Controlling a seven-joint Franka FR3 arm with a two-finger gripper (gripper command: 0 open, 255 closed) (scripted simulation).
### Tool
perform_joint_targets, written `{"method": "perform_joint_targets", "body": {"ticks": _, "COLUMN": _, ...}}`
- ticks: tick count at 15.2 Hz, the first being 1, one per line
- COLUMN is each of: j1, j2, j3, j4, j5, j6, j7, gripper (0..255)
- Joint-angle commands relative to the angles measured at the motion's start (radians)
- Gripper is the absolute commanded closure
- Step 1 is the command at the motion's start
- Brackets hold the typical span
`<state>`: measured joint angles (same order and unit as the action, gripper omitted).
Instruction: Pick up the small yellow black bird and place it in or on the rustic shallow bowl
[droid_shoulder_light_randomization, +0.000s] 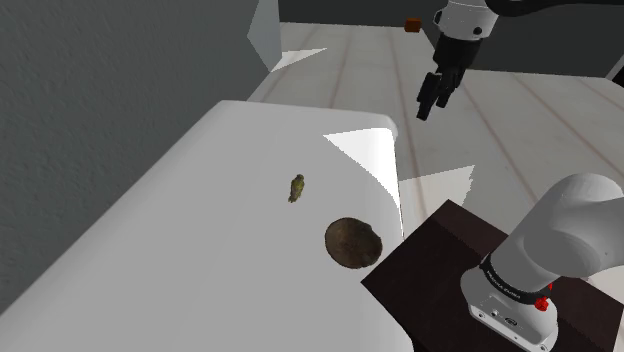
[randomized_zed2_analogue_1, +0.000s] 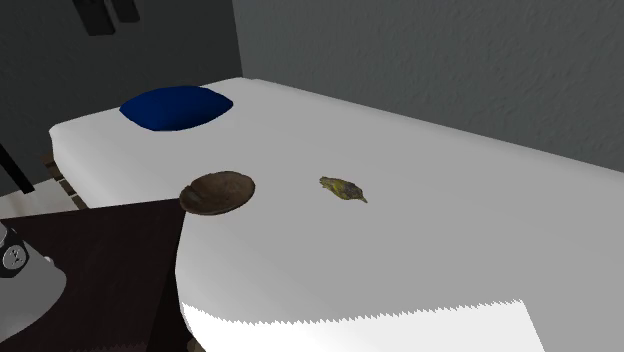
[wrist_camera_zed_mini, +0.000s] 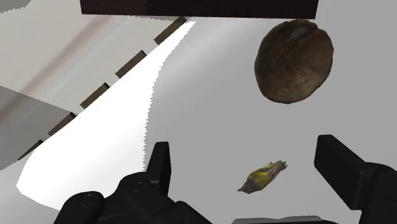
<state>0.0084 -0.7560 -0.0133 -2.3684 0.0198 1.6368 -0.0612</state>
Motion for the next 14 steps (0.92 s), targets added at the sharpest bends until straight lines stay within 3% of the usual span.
{"method": "perform_joint_targets", "body": {"ticks": 1, "j1": 0.000, "j2": 0.000, "j3": 0.000, "j4": 0.000, "j5": 0.000, "j6": 0.000, "j7": 0.000, "gripper": 0}}
{"method": "perform_joint_targets", "body": {"ticks": 8, "j1": -0.001, "j2": 0.125, "j3": 0.114, "j4": -0.087, "j5": 0.054, "j6": 0.237, "j7": 0.193, "gripper": 0}}
{"method": "perform_joint_targets", "body": {"ticks": 14, "j1": -0.013, "j2": 0.300, "j3": 0.209, "j4": -0.094, "j5": 0.067, "j6": 0.440, "j7": 0.363, "gripper": 0}}
